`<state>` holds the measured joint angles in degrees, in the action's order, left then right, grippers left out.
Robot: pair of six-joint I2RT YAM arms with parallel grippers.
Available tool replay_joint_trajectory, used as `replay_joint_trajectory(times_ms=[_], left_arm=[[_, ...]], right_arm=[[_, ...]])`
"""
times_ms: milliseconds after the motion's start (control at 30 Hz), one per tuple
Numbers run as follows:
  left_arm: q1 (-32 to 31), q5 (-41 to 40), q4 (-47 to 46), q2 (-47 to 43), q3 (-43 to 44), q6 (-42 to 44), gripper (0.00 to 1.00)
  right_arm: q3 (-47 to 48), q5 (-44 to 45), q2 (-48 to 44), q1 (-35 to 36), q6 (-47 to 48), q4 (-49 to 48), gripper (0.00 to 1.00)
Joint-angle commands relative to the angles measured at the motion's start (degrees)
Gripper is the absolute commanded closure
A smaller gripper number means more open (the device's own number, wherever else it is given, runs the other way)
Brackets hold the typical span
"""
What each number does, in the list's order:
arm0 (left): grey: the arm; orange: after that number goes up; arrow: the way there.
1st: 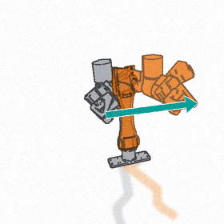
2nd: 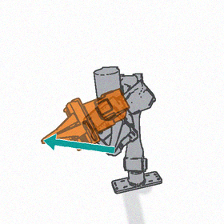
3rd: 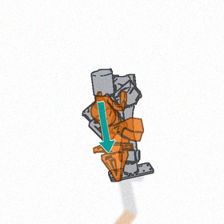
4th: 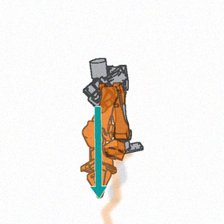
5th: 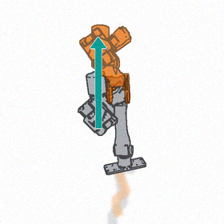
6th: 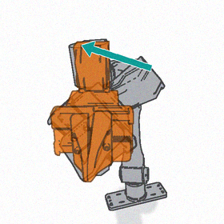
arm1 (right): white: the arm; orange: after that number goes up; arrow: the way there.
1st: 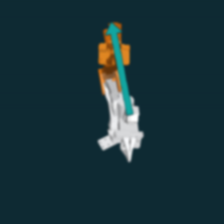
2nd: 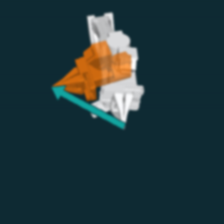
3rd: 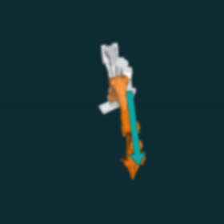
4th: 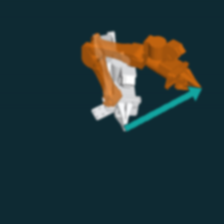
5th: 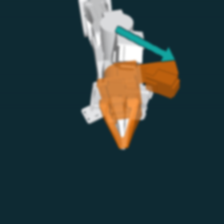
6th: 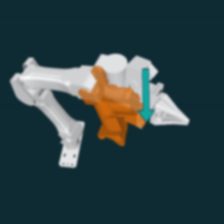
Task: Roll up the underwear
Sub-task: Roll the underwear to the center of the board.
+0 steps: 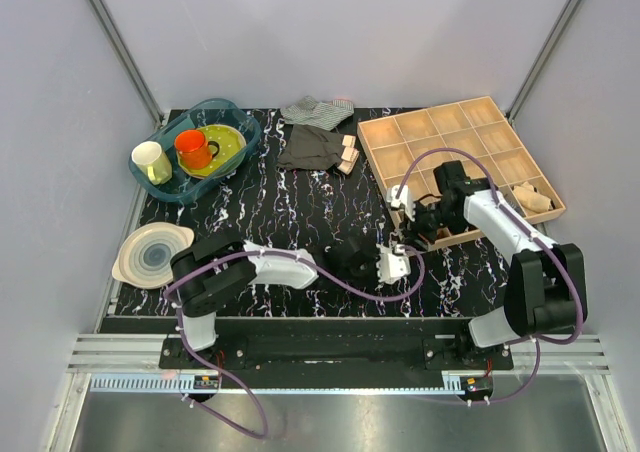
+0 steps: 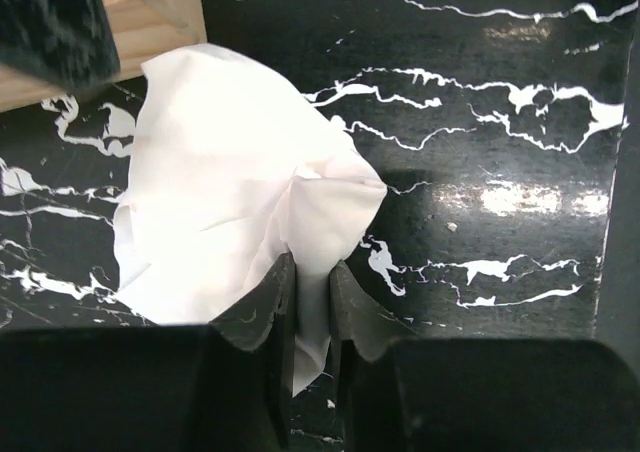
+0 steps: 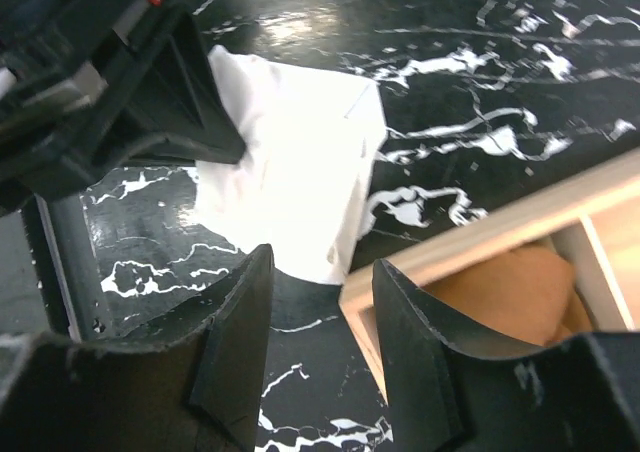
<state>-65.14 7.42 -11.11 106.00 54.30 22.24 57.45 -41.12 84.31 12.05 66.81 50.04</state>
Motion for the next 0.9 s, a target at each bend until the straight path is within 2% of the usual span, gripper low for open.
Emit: replay_joint_trajectory(times_ms=[0,133,300,533,667,833,867], left_arm=[[3.4,4.1,19.4,4.7,-1.1,-11.1,0.97],[5.6,6.6,22.3,4.9,-1.9,-17.7,1.00],[7.1,6.1,23.9,3.5,-2.6,-24.4,1.00],[12.5,7.2,25.5,1.6,-4.6,-31.5,1.00],[14.3,11.3,25.6,2.9,-5.4,-33.7,1.00],[15.8,16.0,23.5,4.7,-5.1,-35.5,1.00],[15.9,16.3,25.0,5.4,-4.0,-35.2,1.00]], right_arm=[[2.1,-0.4,-1.9,-2.6,-4.8,-2.0,0.47],[1.2,-1.6,-3.3,-3.1,-6.2,-3.5,0.47],[0.6,-2.3,-4.6,-4.3,-8.1,-5.4,0.47],[-1.5,-4.6,-6.6,-5.9,-7.7,-6.1,0.47],[-2.6,-7.0,-7.3,-5.9,-6.3,-5.8,0.47],[-5.1,-13.6,-10.8,-5.8,3.9,-1.6,0.45],[-5.9,-14.7,-11.7,-5.8,11.5,-0.4,0.41]])
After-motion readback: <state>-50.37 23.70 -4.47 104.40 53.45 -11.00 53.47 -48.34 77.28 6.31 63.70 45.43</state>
